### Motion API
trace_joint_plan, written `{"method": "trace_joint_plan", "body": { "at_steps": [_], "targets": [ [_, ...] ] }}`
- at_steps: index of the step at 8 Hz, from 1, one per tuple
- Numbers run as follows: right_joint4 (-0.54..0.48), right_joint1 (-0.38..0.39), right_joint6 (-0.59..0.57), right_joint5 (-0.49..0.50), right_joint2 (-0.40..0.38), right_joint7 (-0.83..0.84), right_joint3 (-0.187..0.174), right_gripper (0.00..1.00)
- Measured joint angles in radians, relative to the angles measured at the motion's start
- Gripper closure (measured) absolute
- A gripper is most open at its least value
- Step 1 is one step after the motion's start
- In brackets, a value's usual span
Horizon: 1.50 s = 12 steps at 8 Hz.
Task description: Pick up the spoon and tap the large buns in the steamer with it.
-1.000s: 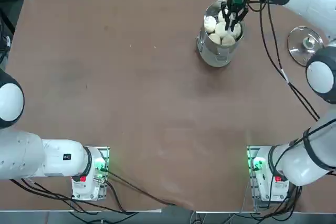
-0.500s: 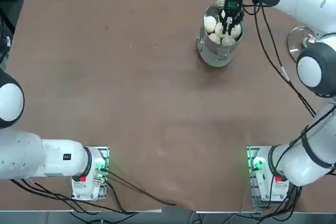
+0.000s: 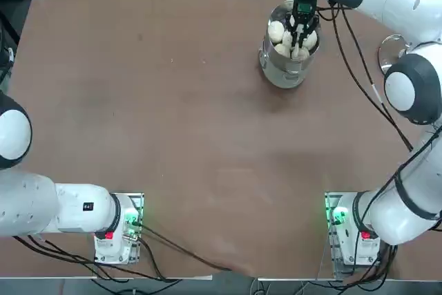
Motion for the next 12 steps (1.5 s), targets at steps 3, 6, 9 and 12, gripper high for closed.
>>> {"method": "trace_joint_plan", "body": {
  "at_steps": [3,6,9,12],
  "targets": [
    [0.093,0.0,-0.09,0.0,-0.002,-0.017,-0.001,0.83],
    [0.126,-0.001,-0.1,0.0,-0.008,-0.125,-0.011,0.83],
    [0.127,-0.002,-0.108,0.0,0.002,-0.218,-0.013,0.83],
    [0.125,-0.004,-0.109,0.0,0.046,-0.299,-0.014,0.83]
  ]
}}
